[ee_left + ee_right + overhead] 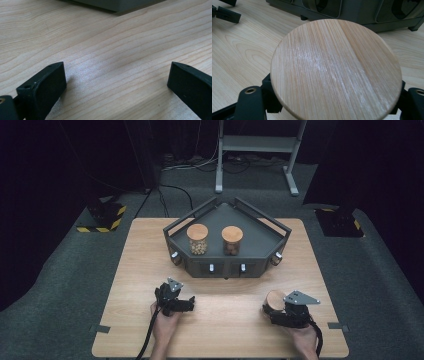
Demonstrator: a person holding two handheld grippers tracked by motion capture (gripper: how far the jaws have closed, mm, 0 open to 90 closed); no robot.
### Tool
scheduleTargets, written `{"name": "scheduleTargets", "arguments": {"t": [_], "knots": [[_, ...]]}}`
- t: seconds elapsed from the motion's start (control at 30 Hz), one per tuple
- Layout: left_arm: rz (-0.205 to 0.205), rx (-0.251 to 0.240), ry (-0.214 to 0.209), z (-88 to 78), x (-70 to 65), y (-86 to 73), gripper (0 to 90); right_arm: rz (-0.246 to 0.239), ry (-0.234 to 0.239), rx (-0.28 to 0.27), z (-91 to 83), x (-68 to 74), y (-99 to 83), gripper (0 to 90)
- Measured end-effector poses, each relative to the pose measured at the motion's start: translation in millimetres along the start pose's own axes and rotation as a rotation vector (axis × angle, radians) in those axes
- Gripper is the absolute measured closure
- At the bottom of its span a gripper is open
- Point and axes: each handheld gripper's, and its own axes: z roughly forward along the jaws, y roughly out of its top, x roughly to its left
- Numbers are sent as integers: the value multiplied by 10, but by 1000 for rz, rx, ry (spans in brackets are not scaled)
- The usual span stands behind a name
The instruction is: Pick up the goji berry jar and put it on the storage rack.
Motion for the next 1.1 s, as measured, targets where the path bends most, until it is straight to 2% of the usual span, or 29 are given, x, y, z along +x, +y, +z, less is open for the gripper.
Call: {"name": "scheduleTargets", "arguments": {"t": [0.47, 1.1], "knots": [[0, 0, 0, 0, 0, 0, 21, 0, 6, -11, -18, -10, 73, 254], [0, 0, 0, 0, 0, 0, 20, 29, 11, -26, -65, -56, 243, 254]]}}
